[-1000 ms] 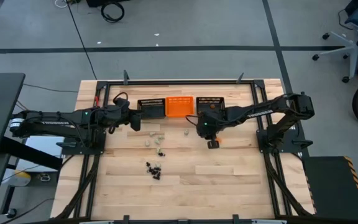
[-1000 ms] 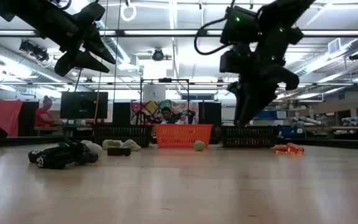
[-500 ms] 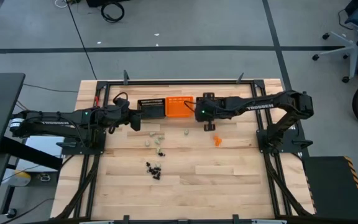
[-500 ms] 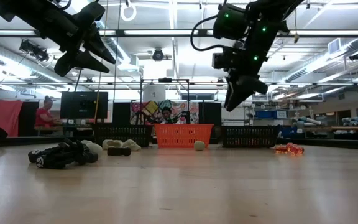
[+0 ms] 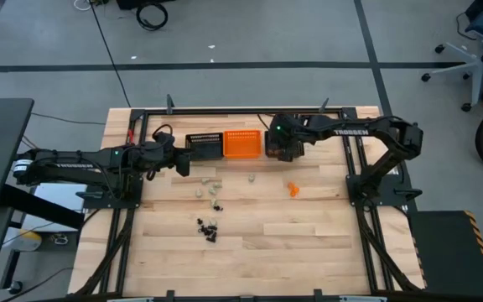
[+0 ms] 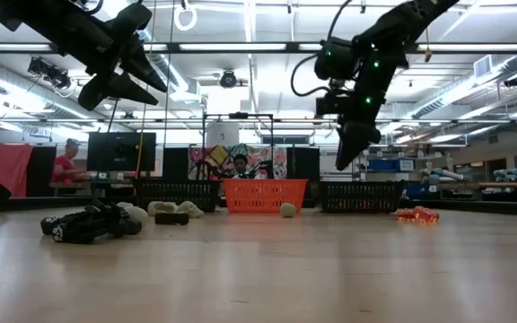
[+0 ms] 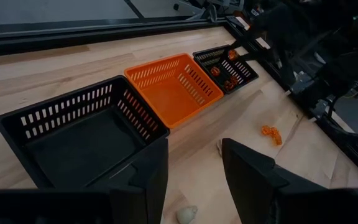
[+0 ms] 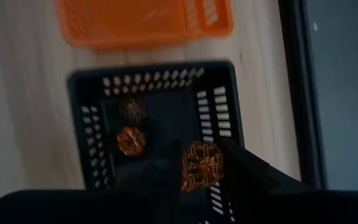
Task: Sort Halloween decoration
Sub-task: Put the orange pumpkin toy into the right black bin
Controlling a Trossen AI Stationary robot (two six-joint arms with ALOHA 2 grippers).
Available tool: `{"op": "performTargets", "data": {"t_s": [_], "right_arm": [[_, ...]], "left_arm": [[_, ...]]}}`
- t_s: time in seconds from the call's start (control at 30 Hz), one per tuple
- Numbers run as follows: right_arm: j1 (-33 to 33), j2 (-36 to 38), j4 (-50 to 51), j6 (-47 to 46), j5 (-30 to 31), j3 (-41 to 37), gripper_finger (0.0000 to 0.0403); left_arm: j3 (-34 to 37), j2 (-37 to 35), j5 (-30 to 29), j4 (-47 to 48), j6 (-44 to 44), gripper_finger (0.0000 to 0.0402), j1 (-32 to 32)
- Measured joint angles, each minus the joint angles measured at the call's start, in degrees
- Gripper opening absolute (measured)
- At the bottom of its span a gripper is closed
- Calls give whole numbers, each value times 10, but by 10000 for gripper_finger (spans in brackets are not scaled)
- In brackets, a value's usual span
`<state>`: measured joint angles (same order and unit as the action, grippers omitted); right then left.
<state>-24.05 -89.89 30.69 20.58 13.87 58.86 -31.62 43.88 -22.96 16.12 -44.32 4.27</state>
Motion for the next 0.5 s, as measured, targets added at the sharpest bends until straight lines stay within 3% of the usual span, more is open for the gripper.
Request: {"op": "performTargets", "data": {"t_s": [0.27, 0.5], "right_arm": [[-44, 0, -2, -7, -62, -41, 103], [-65, 0, -26, -69, -72, -70, 103]], "left_arm": [[0, 0, 0, 0, -1, 157, 0], [0, 0, 0, 0, 0, 157, 0]]}}
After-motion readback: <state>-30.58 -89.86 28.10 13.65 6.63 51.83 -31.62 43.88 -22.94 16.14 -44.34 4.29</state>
